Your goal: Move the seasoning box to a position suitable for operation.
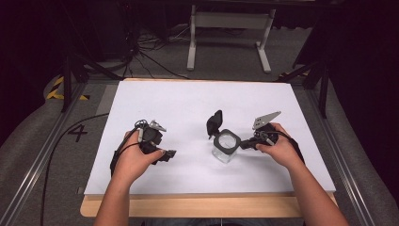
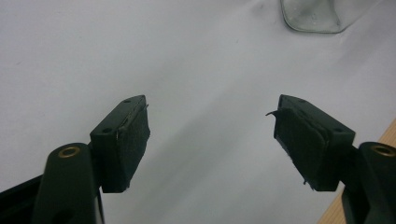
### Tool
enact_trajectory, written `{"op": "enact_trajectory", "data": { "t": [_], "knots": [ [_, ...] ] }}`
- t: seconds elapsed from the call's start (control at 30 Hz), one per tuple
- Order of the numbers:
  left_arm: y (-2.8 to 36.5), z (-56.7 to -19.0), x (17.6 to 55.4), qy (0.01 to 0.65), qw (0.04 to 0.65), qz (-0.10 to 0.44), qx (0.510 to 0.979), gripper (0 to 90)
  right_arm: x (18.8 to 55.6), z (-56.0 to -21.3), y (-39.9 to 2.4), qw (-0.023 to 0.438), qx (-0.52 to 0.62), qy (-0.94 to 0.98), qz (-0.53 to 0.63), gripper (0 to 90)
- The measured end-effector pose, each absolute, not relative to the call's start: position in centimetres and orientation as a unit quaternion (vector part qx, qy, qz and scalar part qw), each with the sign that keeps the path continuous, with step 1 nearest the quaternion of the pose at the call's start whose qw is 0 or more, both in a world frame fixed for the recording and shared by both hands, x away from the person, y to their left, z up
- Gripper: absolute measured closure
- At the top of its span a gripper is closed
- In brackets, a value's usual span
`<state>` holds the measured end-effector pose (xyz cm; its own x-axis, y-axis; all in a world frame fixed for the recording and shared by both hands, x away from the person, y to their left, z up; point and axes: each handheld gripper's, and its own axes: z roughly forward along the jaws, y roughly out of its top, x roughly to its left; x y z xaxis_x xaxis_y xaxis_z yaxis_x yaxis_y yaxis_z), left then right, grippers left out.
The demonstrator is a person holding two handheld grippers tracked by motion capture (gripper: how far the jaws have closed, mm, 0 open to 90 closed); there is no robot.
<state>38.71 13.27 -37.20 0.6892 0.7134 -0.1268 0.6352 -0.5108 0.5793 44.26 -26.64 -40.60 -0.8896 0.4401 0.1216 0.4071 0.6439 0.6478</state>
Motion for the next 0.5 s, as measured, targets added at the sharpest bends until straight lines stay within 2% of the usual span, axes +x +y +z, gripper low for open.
{"op": "enact_trajectory", "data": {
  "t": [0.33, 0.5],
  "knots": [
    [13.14, -37.31, 38.78, 0.387, 0.303, 0.062, 0.869, 26.8, 44.46, -40.79, -26.46, 0.022, 0.236, 0.907, 0.348, 90.0],
    [13.13, -37.25, 38.76, 0.385, 0.305, 0.062, 0.869, 26.8, 43.96, -40.71, -25.98, 0.005, 0.227, 0.911, 0.345, 90.0]
  ]
}}
